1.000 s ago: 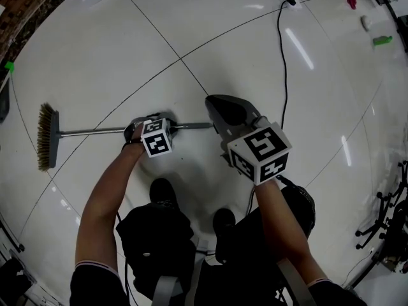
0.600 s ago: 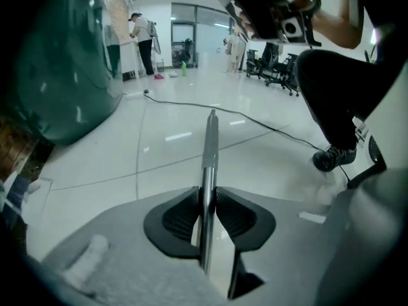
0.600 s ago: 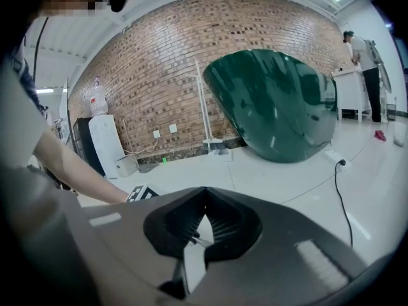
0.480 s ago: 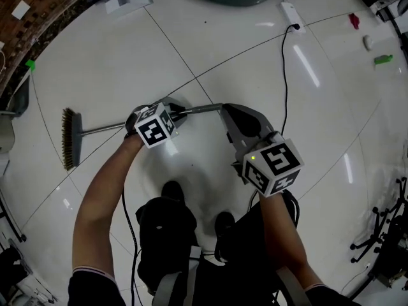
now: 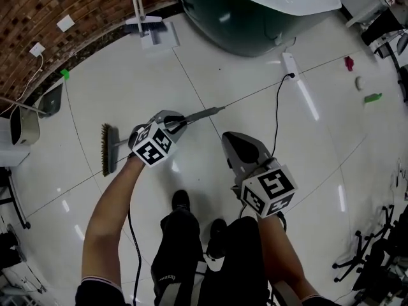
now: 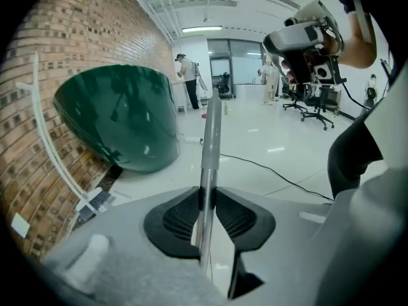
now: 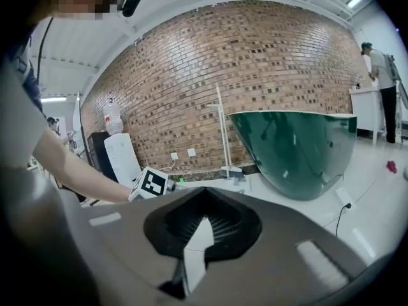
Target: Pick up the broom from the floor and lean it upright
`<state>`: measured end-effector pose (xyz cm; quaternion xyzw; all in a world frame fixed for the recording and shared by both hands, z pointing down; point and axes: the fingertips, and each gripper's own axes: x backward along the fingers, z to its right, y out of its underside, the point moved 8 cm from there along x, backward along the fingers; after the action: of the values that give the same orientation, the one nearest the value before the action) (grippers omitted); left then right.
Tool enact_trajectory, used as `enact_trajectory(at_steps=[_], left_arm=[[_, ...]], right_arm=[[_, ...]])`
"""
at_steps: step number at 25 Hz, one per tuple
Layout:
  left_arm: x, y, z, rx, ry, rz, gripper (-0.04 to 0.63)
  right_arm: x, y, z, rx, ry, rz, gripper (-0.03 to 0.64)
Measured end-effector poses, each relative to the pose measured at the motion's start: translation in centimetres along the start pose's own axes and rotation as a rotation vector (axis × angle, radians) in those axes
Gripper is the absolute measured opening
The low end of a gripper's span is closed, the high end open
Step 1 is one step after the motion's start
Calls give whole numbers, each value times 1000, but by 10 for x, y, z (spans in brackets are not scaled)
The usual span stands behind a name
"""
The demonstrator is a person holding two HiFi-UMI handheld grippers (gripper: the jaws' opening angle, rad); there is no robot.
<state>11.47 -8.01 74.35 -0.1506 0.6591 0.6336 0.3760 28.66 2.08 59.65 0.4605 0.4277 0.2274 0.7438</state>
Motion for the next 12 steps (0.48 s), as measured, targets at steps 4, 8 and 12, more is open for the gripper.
enact_trajectory(at_steps=[4,8,12], left_arm=[[69,-18,-13,71,-91,32,81],[139,-32,-30,132,-163,57,80],[202,-37,-48,203,-209,70,78]], right_arm=[[11,-57,-30,20,-37,-12,2],[11,-111,-68,45,-77,-17,2],[-3,-160,-111,71,-127,-20,2]])
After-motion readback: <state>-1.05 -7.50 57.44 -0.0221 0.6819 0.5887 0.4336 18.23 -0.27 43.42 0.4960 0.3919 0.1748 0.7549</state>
